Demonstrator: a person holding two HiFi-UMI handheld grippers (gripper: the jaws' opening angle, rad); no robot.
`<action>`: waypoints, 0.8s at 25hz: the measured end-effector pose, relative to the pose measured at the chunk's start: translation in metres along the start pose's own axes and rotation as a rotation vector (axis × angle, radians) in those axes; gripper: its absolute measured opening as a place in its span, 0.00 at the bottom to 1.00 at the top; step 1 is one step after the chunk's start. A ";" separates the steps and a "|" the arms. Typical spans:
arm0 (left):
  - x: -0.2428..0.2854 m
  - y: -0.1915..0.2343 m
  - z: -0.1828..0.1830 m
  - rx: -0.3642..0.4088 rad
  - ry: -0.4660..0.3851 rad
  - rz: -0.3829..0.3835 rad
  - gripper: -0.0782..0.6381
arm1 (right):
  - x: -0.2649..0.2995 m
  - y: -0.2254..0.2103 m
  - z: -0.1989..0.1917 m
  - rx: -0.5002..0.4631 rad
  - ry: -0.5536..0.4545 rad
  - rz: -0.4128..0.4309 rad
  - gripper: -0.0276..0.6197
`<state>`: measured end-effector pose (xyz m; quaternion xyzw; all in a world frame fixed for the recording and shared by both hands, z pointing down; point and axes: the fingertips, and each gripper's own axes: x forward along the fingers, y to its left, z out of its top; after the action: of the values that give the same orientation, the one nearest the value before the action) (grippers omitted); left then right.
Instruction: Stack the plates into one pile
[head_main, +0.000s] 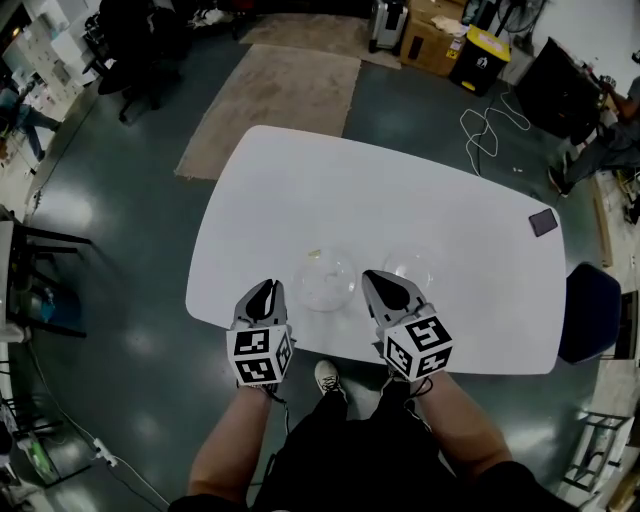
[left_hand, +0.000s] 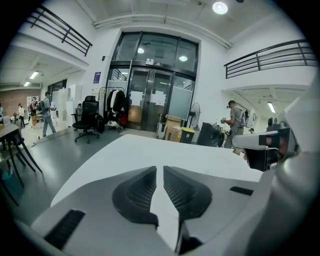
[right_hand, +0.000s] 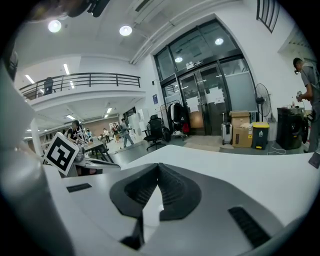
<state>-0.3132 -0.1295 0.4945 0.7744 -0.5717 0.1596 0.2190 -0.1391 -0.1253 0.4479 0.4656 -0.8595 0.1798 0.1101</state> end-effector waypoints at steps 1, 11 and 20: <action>0.002 0.000 -0.002 -0.001 0.004 -0.001 0.18 | 0.001 -0.001 -0.003 0.003 0.003 0.000 0.07; 0.019 -0.003 -0.019 0.001 0.034 -0.013 0.32 | 0.014 -0.013 -0.030 0.043 0.032 -0.011 0.07; 0.028 -0.003 -0.027 0.008 0.055 -0.022 0.34 | 0.032 -0.021 -0.064 0.072 0.113 -0.025 0.30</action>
<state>-0.3019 -0.1373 0.5310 0.7769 -0.5561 0.1810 0.2332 -0.1372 -0.1339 0.5214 0.4691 -0.8390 0.2350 0.1440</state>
